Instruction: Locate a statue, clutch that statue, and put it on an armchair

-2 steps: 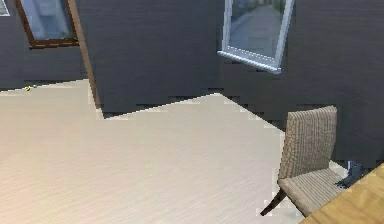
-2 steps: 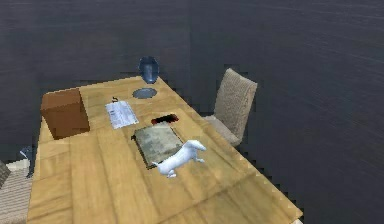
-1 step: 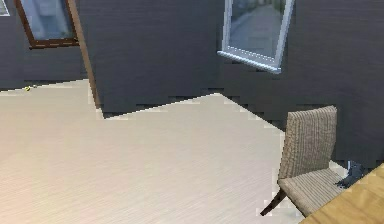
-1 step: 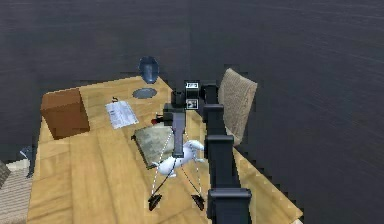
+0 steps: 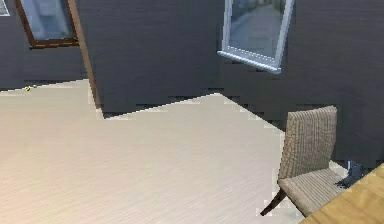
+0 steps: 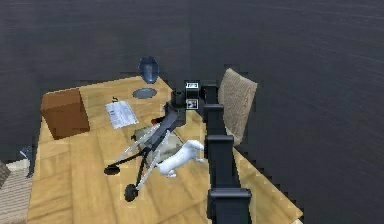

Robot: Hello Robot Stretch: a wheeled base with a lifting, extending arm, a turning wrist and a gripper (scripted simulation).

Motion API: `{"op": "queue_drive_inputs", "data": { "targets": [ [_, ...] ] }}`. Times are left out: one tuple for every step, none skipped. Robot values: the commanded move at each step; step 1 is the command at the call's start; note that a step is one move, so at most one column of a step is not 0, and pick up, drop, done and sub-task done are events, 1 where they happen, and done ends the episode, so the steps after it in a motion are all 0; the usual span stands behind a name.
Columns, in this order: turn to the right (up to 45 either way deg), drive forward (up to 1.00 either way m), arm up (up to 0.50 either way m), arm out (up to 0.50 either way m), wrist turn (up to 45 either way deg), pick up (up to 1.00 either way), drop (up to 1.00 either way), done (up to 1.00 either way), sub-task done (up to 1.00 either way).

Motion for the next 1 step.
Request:
{"op": "queue_drive_inputs", "data": {
  "targets": [
    [0.0, 0.0, 0.0, 0.0, 45.0, 0.0, 0.0, 0.0, 0.0]
  ]
}}
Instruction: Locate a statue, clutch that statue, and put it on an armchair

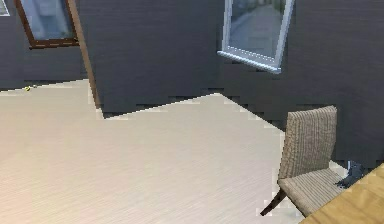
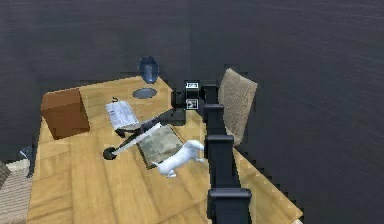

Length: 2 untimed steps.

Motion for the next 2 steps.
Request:
{"op": "queue_drive_inputs", "data": {
  "targets": [
    [0.0, 0.0, 0.0, 0.0, 45.0, 0.0, 0.0, 0.0, 0.0],
    [0.0, 0.0, 0.0, 0.0, 18.0, 0.0, 0.0, 0.0, 0.0]
  ]
}}
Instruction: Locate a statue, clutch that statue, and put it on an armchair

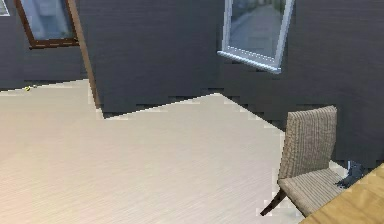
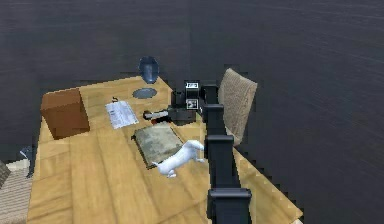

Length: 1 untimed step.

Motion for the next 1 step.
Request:
{"op": "queue_drive_inputs", "data": {
  "targets": [
    [0.0, 0.0, -0.3, 0.0, 0.0, 0.0, 0.0, 0.0, 0.0]
  ]
}}
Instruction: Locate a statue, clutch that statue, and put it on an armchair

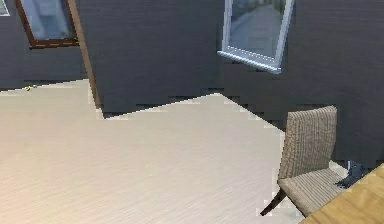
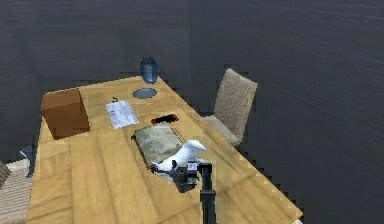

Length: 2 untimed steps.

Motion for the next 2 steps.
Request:
{"op": "queue_drive_inputs", "data": {
  "targets": [
    [0.0, 0.0, 0.0, 0.0, 0.0, 1.0, 0.0, 0.0, 0.0],
    [0.0, 0.0, 0.1, 0.0, 0.0, 0.0, 0.0, 0.0, 0.0]
  ]
}}
